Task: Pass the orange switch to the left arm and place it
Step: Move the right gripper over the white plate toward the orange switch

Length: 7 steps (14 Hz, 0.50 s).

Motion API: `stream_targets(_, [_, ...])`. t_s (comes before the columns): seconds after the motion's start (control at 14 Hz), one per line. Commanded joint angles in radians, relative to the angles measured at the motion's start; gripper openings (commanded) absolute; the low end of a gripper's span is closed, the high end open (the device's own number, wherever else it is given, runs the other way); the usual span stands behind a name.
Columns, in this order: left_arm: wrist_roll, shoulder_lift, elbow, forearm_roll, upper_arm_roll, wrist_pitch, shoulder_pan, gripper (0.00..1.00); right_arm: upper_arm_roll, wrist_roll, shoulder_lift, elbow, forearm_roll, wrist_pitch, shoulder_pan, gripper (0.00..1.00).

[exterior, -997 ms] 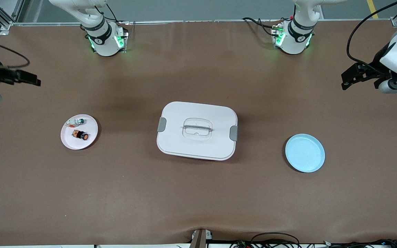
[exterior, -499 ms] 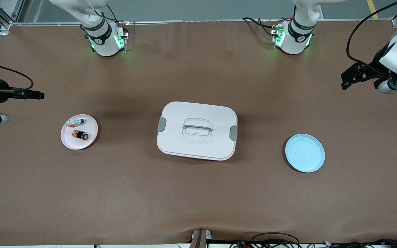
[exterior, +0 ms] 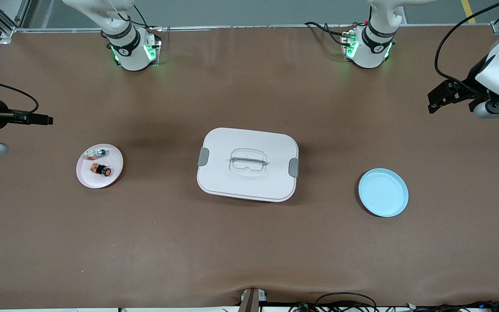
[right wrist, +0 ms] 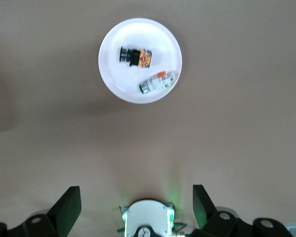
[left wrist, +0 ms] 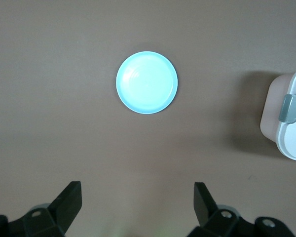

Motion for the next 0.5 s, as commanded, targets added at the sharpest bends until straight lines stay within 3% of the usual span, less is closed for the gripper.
stream_targets(0.0, [0.022,-0.004,-0.002,-0.008,0.000,-0.007,0.003,1.00,0.013,0.020,0.023,-0.128,0.005,0.201,-0.045,1.00])
stream_targets(0.43, [0.022,-0.004,-0.005,-0.008,0.000,-0.007,0.001,1.00,0.016,0.195,0.080,-0.235,0.019,0.401,-0.045,1.00])
